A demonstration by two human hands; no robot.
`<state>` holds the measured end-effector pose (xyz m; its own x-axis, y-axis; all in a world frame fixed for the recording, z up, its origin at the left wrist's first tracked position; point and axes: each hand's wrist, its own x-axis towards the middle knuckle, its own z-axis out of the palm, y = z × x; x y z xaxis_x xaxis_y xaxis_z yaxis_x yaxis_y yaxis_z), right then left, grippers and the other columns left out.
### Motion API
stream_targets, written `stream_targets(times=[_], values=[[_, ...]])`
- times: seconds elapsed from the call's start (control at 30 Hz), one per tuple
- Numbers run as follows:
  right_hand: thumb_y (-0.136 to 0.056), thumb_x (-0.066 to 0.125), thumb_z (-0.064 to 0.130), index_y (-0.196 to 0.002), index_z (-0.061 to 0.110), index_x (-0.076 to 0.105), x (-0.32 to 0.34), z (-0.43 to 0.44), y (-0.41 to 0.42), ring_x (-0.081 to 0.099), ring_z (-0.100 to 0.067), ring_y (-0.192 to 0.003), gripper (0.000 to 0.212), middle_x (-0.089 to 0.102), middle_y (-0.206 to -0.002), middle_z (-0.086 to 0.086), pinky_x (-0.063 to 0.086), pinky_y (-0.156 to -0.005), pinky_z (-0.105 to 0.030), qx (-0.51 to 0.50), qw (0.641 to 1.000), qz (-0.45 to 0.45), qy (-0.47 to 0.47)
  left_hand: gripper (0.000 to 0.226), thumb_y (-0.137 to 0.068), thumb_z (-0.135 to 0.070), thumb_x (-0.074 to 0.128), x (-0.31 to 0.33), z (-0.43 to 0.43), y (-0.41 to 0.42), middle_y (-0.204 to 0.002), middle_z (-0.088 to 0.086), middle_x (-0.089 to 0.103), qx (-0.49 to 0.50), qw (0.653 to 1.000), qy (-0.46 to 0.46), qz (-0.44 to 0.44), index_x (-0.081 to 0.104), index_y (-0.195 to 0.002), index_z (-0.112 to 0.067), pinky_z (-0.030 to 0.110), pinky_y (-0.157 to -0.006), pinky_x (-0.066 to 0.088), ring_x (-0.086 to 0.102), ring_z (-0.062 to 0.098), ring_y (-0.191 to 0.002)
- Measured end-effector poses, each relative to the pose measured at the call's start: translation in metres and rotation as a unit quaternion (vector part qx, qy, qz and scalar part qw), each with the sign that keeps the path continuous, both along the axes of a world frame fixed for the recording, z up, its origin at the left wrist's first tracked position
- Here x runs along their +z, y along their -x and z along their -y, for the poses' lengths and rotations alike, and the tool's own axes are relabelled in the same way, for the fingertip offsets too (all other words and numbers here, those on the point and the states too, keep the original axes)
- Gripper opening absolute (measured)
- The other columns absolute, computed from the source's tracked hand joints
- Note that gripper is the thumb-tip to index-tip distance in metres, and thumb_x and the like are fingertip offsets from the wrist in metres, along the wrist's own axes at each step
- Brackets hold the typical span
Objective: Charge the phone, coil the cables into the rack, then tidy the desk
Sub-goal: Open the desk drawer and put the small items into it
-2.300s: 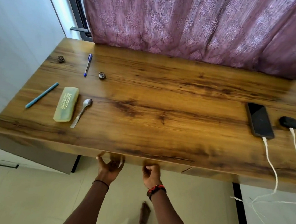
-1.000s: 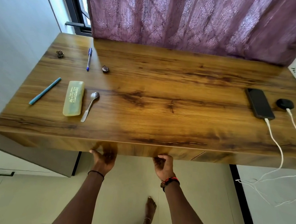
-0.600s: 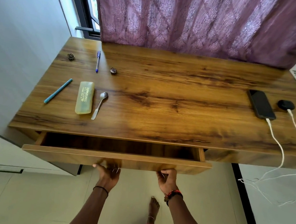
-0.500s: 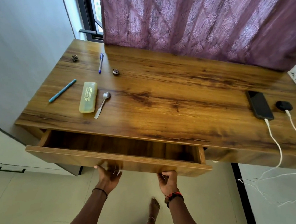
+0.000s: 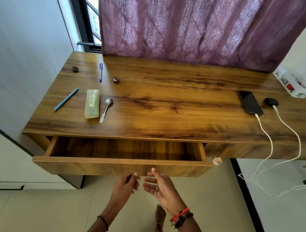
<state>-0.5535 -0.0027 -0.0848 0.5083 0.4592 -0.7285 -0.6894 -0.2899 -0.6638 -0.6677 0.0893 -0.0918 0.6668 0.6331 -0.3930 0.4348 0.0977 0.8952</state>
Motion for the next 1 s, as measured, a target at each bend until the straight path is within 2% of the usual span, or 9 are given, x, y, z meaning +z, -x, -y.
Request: stream_targets(times=[0.07,0.13,0.2,0.27,0.4,0.57,0.73,0.83,1.0], values=[[-0.094,0.052,0.032,-0.1,0.007,0.063,0.022,-0.01,0.001,0.067,-0.02,-0.082,0.027,0.069,-0.092,-0.01,0.056,-0.076,-0.031,0.057,0.99,0.13,-0.013,0.012,-0.096,-0.02,0.047,0.011,-0.011,-0.006,-0.088,-0.003,0.057,-0.014,0.981,-0.19,0.023,0.059,-0.095,-0.015,0.014,-0.064,0.043,0.054,0.008,-0.077],[-0.094,0.051,0.033,-0.098,0.009,0.063,0.037,-0.019,-0.005,0.062,-0.009,-0.076,0.027,0.065,-0.086,-0.001,0.051,-0.068,-0.019,0.11,0.94,0.32,0.034,0.018,-0.095,-0.023,0.049,0.012,-0.031,-0.01,-0.105,-0.008,0.052,-0.033,0.946,-0.323,0.014,0.057,-0.109,-0.016,0.018,-0.077,0.046,0.053,0.006,-0.092],[-0.095,0.049,0.03,-0.104,0.013,0.062,0.041,-0.031,-0.017,0.056,-0.003,-0.078,0.023,0.063,-0.09,0.004,0.042,-0.064,-0.009,0.136,0.871,0.463,0.095,0.025,-0.096,-0.025,0.047,0.006,-0.052,-0.014,-0.115,-0.006,0.052,-0.063,0.927,-0.37,-0.008,0.056,-0.117,-0.016,0.026,-0.087,0.048,0.053,0.008,-0.103],[-0.097,0.047,0.027,-0.106,0.013,0.062,0.037,-0.041,-0.027,0.058,-0.006,-0.087,0.023,0.063,-0.1,0.002,0.046,-0.071,-0.014,0.169,0.832,0.512,0.13,0.027,-0.097,-0.029,0.045,0.001,-0.066,-0.013,-0.112,-0.001,0.059,-0.111,0.912,-0.391,-0.061,0.06,-0.115,-0.015,0.03,-0.087,0.05,0.057,0.014,-0.102],[-0.097,0.046,0.033,-0.103,0.008,0.064,0.023,-0.043,-0.036,0.063,-0.021,-0.091,0.032,0.067,-0.1,-0.009,0.053,-0.081,-0.037,0.293,0.809,0.471,0.194,0.028,-0.097,-0.029,0.046,-0.001,-0.08,-0.011,-0.099,0.002,0.067,-0.165,0.894,-0.399,-0.119,0.068,-0.104,-0.013,0.026,-0.073,0.047,0.063,0.019,-0.091],[-0.089,0.059,0.038,-0.111,0.014,0.068,0.025,-0.034,-0.047,0.06,-0.016,-0.099,0.034,0.068,-0.113,-0.007,0.042,-0.076,-0.025,0.371,0.821,0.4,0.169,0.022,-0.094,-0.024,0.053,0.015,-0.084,-0.017,-0.09,0.003,0.068,-0.175,0.926,-0.309,-0.129,0.071,-0.101,-0.013,0.017,-0.068,0.042,0.063,0.015,-0.084],[-0.081,0.068,0.041,-0.109,0.014,0.069,0.033,-0.03,-0.053,0.056,-0.015,-0.099,0.039,0.065,-0.117,-0.004,0.038,-0.08,-0.026,0.412,0.833,0.328,0.17,0.02,-0.088,-0.026,0.062,0.013,-0.087,-0.014,-0.092,0.001,0.069,-0.197,0.932,-0.262,-0.157,0.072,-0.097,-0.012,0.011,-0.062,0.039,0.059,0.009,-0.08],[-0.078,0.07,0.044,-0.108,0.017,0.07,0.032,-0.024,-0.051,0.053,-0.014,-0.097,0.041,0.064,-0.118,-0.003,0.038,-0.081,-0.027,0.439,0.822,0.315,0.177,0.018,-0.086,-0.026,0.065,0.012,-0.088,-0.008,-0.092,-0.001,0.069,-0.216,0.928,-0.239,-0.187,0.072,-0.095,-0.012,0.013,-0.065,0.044,0.059,0.008,-0.08],[-0.075,0.07,0.048,-0.108,0.019,0.07,0.034,-0.015,-0.046,0.049,-0.019,-0.11,0.043,0.059,-0.125,-0.003,0.036,-0.091,-0.033,0.502,0.796,0.286,0.182,0.022,-0.082,-0.031,0.068,0.007,-0.094,-0.001,-0.099,0.002,0.069,-0.284,0.897,-0.228,-0.25,0.069,-0.097,-0.016,0.032,-0.083,0.054,0.063,0.016,-0.089]])
